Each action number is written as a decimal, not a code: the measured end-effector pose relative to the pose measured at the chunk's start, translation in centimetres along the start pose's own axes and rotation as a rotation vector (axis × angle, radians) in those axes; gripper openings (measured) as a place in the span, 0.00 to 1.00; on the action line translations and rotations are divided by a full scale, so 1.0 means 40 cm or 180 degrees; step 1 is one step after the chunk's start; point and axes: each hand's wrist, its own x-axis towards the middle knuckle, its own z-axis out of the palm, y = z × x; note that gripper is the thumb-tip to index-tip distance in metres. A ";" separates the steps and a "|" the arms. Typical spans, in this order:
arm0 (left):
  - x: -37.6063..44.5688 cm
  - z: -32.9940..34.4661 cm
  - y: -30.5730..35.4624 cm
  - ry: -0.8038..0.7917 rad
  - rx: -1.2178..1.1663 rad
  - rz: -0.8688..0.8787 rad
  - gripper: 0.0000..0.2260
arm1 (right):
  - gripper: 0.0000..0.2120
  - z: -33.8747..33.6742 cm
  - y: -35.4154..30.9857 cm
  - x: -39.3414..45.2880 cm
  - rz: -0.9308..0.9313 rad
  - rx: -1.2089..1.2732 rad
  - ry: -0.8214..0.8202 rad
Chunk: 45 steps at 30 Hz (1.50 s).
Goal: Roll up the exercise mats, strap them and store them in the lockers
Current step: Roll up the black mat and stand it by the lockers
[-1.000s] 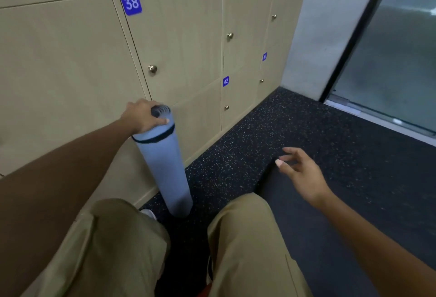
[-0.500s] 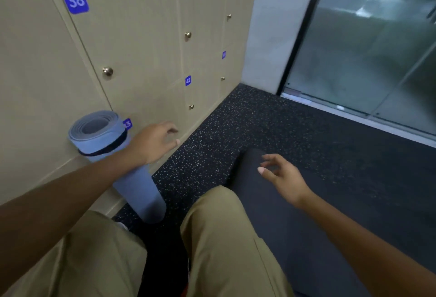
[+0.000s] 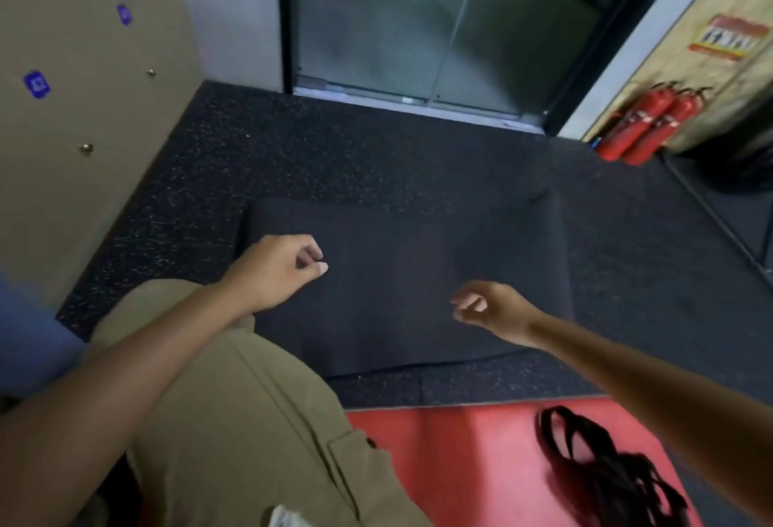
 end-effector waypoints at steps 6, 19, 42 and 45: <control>0.016 0.155 0.069 -0.0476 -0.0066 0.0129 0.07 | 0.13 -0.008 0.233 -0.168 0.0791 -0.0397 -0.0905; 0.024 0.157 -0.049 -0.0597 0.0185 -0.0478 0.07 | 0.15 -0.021 0.255 -0.160 0.0721 -0.1182 -0.1959; -0.030 0.157 -0.032 -0.0832 0.0447 -0.0313 0.05 | 0.10 -0.137 0.164 -0.257 0.1585 0.0788 -0.2501; -0.041 0.154 -0.016 -0.0810 0.0464 -0.0297 0.05 | 0.06 -0.126 0.114 -0.218 0.1135 0.1375 -0.1833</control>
